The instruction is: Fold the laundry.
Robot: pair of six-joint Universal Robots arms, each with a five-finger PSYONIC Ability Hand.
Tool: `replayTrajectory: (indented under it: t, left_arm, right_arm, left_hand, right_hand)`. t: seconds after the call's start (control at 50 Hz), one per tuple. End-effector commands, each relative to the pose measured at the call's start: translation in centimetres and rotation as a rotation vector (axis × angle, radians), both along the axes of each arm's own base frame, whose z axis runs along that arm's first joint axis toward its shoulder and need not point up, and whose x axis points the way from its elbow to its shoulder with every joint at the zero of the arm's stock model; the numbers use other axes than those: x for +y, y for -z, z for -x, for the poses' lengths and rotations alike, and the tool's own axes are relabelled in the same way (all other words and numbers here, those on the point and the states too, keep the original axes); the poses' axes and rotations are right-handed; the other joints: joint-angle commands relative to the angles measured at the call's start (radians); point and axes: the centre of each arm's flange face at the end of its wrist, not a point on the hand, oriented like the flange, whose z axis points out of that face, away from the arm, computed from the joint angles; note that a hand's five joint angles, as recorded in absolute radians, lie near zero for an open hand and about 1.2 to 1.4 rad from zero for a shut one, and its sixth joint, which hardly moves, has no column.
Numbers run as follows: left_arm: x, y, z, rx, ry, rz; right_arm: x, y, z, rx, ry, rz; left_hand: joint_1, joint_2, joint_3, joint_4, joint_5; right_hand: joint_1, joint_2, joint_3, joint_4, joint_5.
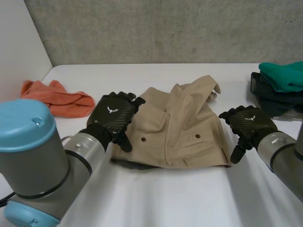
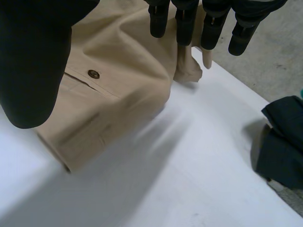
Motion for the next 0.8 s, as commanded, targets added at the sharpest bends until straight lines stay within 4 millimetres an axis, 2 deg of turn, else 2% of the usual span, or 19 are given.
replayTrajectory:
  t: [0.02, 0.1, 0.18, 0.2, 0.28, 0.38, 0.46, 0.5, 0.52, 0.54, 0.56, 0.6, 0.66, 0.7, 0.72, 0.76, 0.8]
  left_arm:
    - [-2.3, -1.9, -1.3, 0.021, -0.042, 0.038]
    - [-4.4, -2.1, -1.5, 0.021, -0.010, 0.056]
    - [-6.5, 0.5, -0.5, -0.016, 0.072, 0.023]
    - [-7.6, 1.4, -0.1, -0.032, 0.099, 0.014]
    - [-10.7, 3.4, 0.2, -0.084, 0.127, 0.030]
    - [-13.2, 5.9, 0.8, -0.155, 0.165, 0.045]
    - [-14.8, 7.5, 1.3, -0.206, 0.195, 0.055]
    - [-15.3, 8.2, 1.5, -0.229, 0.202, 0.048]
    - [-15.3, 8.4, 1.6, -0.236, 0.206, 0.038]
    - [-15.3, 8.6, 1.6, -0.240, 0.208, 0.028]
    - [-15.0, 8.8, 1.5, -0.250, 0.215, 0.001]
    - [-14.2, 9.0, 1.8, -0.260, 0.227, -0.042]
    - [-12.9, 8.9, 2.1, -0.269, 0.237, -0.086]
    - [-12.1, 8.3, 2.3, -0.270, 0.244, -0.086]
    - [-10.9, 6.9, 2.7, -0.263, 0.247, -0.080]
    - [-9.4, 5.9, 2.8, -0.254, 0.245, -0.086]
    - [-7.1, 4.8, 2.9, -0.232, 0.232, -0.111]
  right_arm:
    - [0.9, -0.1, 0.6, 0.049, -0.042, 0.021]
    - [1.7, 0.8, 0.5, 0.054, -0.072, -0.009]
    - [2.2, 1.7, 0.2, 0.037, -0.097, -0.011]
    - [2.2, 1.9, 0.0, 0.035, -0.102, -0.002]
    - [1.4, 3.7, -0.3, 0.027, -0.105, 0.021]
    - [0.7, 5.4, -0.6, 0.028, -0.105, 0.026]
    - [0.5, 6.6, -1.3, 0.028, -0.126, 0.032]
    - [0.2, 7.4, -1.7, 0.028, -0.136, 0.043]
    - [0.1, 7.5, -1.8, 0.027, -0.134, 0.049]
    - [-0.3, 7.5, -1.7, 0.030, -0.121, 0.069]
    - [-0.6, 7.4, -1.7, 0.031, -0.113, 0.086]
    - [-1.6, 6.8, -1.5, 0.040, -0.074, 0.142]
    - [-3.5, 5.0, -1.7, 0.032, -0.032, 0.260]
    - [-5.2, 2.9, -2.2, 0.020, -0.027, 0.365]
    - [-5.7, 2.2, -2.3, 0.020, -0.027, 0.393]
    - [-7.6, 0.5, -2.9, 0.032, -0.028, 0.468]
    - [-8.9, -0.1, -3.3, 0.048, -0.032, 0.509]
  left_hand:
    - [0.008, -0.012, -0.016, -0.005, -0.006]
    - [0.008, -0.012, -0.016, -0.005, -0.006]
    - [0.017, -0.003, -0.007, 0.004, 0.003]
    - [0.017, -0.003, -0.007, 0.004, 0.003]
    - [0.017, -0.003, -0.007, 0.004, 0.003]
    - [0.014, -0.006, -0.010, 0.001, 0.000]
    - [0.017, -0.003, -0.007, 0.004, 0.003]
    - [0.113, 0.093, 0.089, 0.100, 0.099]
    - [0.195, 0.175, 0.171, 0.182, 0.181]
    - [0.286, 0.266, 0.262, 0.273, 0.272]
    - [0.659, 0.639, 0.635, 0.646, 0.645]
    - [1.183, 1.162, 1.158, 1.170, 1.168]
    - [1.185, 1.165, 1.161, 1.172, 1.171]
    - [1.185, 1.165, 1.161, 1.172, 1.171]
    - [1.185, 1.165, 1.161, 1.172, 1.171]
    - [1.185, 1.165, 1.161, 1.172, 1.171]
    - [1.185, 1.165, 1.161, 1.172, 1.171]
  right_hand:
    - [-0.047, -0.035, -0.035, -0.037, -0.048]
    - [-0.047, -0.035, -0.035, -0.037, -0.048]
    - [-0.047, -0.035, -0.035, -0.037, -0.048]
    - [-0.046, -0.034, -0.034, -0.035, -0.047]
    - [-0.031, -0.019, -0.019, -0.021, -0.032]
    - [0.042, 0.054, 0.054, 0.053, 0.041]
    - [0.233, 0.245, 0.245, 0.243, 0.232]
    - [0.709, 0.721, 0.721, 0.719, 0.708]
    - [0.875, 0.887, 0.887, 0.885, 0.873]
    - [1.172, 1.184, 1.184, 1.182, 1.171]
    - [1.175, 1.187, 1.187, 1.185, 1.174]
    - [1.175, 1.187, 1.187, 1.185, 1.174]
    - [1.175, 1.187, 1.187, 1.185, 1.174]
    - [1.175, 1.187, 1.187, 1.185, 1.174]
    - [1.175, 1.187, 1.187, 1.185, 1.174]
    - [1.175, 1.187, 1.187, 1.185, 1.174]
    - [1.175, 1.187, 1.187, 1.185, 1.174]
